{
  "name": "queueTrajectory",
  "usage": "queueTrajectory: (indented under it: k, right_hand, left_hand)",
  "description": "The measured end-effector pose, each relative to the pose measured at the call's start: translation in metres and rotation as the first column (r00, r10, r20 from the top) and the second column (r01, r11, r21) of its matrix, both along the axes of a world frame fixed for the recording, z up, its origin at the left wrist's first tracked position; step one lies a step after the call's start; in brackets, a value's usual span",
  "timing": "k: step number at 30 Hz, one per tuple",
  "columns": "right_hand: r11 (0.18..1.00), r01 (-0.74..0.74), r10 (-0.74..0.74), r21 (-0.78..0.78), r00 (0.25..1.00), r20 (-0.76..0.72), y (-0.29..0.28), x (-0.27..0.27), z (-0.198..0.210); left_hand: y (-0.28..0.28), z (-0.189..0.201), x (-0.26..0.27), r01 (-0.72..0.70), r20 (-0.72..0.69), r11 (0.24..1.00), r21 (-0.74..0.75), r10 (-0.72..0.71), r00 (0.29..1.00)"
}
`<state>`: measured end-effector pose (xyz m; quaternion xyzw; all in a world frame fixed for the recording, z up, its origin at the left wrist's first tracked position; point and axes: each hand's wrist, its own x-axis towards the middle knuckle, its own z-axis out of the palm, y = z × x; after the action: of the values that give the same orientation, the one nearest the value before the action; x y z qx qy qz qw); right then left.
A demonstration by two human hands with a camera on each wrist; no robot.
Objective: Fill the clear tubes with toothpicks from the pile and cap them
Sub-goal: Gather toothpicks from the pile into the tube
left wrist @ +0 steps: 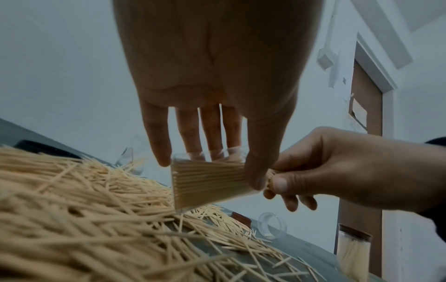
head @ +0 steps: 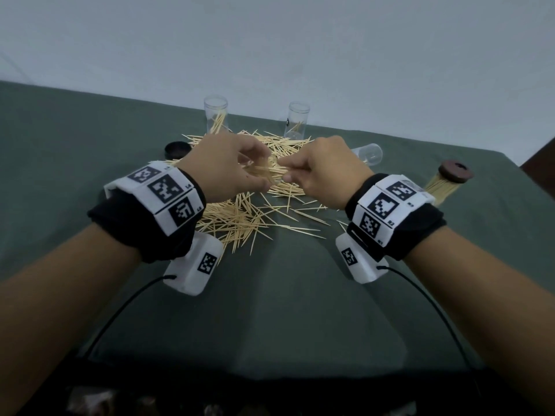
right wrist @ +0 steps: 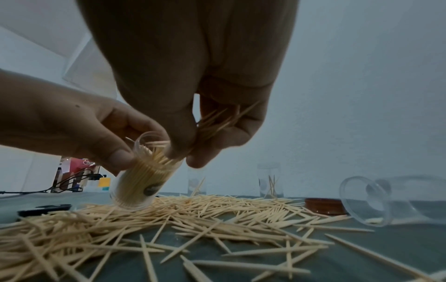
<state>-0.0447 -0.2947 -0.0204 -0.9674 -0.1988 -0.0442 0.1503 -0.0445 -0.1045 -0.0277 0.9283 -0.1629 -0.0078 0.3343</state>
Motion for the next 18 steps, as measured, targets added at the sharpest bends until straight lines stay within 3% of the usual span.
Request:
queueTrajectory:
  k: [8, 18]
  right_hand:
    - [0.991, -0.024, 0.014, 0.135, 0.997, 0.074, 0.002, -0.004, -0.001]
    - [0.988, -0.071, 0.056, 0.139, 0.993, 0.106, 0.001, 0.001, -0.009]
  left_hand:
    - [-0.001, -0.001, -0.001, -0.012, 0.005, 1.000, -0.013, 0.012, 1.000]
    - [0.000, -0.001, -0.001, -0.006, -0.107, 0.986, -0.167, -0.012, 0.994]
